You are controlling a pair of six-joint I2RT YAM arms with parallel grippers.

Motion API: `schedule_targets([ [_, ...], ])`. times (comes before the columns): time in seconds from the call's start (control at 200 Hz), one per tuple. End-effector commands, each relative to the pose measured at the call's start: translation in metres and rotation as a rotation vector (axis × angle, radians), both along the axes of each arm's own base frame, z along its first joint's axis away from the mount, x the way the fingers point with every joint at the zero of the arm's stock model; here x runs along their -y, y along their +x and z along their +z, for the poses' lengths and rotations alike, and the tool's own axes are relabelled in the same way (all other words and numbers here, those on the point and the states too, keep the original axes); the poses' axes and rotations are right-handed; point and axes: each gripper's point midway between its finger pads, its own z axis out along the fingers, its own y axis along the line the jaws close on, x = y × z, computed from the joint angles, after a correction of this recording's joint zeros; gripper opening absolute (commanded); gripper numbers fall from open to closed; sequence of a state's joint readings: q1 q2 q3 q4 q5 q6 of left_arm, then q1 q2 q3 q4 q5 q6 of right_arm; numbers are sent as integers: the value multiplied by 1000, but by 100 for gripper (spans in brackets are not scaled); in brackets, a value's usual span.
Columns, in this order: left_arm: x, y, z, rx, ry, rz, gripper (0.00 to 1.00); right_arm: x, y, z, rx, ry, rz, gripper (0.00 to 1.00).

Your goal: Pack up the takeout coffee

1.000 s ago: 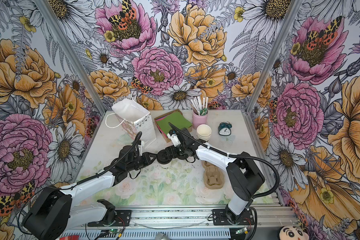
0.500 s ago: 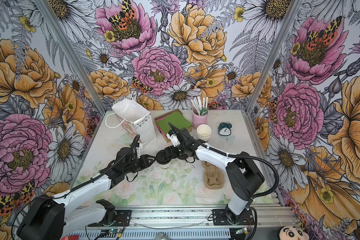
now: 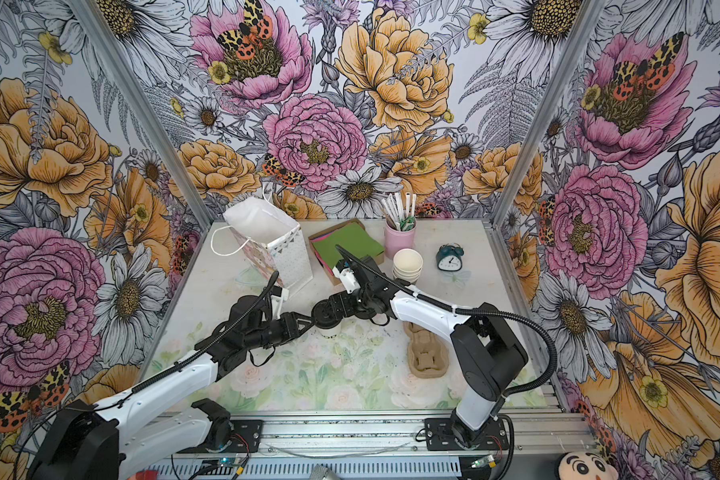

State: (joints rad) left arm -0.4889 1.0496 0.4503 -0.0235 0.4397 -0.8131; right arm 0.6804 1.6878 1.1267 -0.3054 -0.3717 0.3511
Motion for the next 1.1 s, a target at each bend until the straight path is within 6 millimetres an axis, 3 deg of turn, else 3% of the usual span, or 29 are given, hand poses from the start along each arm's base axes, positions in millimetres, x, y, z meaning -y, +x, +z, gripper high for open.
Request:
schedule_targets([
  [0.0, 5, -3, -8, -21, -6, -24, 35, 48, -44, -88, -222, -307, -8, 80],
  [0.38, 3, 4, -32, -62, 25, 5, 32, 47, -46, -89, -223, -305, 4, 80],
  [0.775, -11, -14, -85, -171, 155, 44, 29, 52, -49, -97, -239, -323, 6, 80],
  [1.0, -15, -17, -97, -187, 192, 55, 28, 51, -48, -100, -245, -324, 7, 80],
  [1.096, -13, -13, -86, -155, 173, 58, 29, 50, -47, -98, -242, -320, 10, 80],
])
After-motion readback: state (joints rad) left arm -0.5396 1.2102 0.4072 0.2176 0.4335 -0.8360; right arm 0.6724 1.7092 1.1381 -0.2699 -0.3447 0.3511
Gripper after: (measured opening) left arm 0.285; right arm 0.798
